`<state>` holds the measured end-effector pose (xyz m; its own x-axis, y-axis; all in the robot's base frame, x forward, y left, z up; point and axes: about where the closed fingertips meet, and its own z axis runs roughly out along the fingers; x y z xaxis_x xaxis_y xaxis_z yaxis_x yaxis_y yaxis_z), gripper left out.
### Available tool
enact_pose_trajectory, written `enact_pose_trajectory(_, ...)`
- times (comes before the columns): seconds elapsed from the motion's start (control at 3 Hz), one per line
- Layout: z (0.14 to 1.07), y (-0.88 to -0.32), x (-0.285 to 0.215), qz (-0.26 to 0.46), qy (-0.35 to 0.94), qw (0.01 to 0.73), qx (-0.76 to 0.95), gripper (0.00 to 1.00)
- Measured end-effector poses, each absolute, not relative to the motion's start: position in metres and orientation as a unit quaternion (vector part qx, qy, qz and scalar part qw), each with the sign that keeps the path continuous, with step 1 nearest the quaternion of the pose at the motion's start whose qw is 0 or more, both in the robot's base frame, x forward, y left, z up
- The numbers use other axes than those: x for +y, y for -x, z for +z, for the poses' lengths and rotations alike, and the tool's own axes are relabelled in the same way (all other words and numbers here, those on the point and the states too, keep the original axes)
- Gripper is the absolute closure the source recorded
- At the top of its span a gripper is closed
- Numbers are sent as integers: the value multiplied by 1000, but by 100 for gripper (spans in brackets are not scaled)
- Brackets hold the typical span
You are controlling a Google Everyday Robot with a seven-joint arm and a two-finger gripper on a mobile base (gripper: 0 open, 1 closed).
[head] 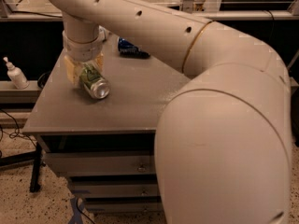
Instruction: Place green can upright
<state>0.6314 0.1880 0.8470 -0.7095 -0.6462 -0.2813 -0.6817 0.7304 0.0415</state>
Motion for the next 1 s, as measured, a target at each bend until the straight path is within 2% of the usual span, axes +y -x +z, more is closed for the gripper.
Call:
enact_pose_trajectory(0.67,880,-647,182,43,355,146,923,89)
enact_pose_trajectory(1.0,907,-649,166,57,341,185,920,100)
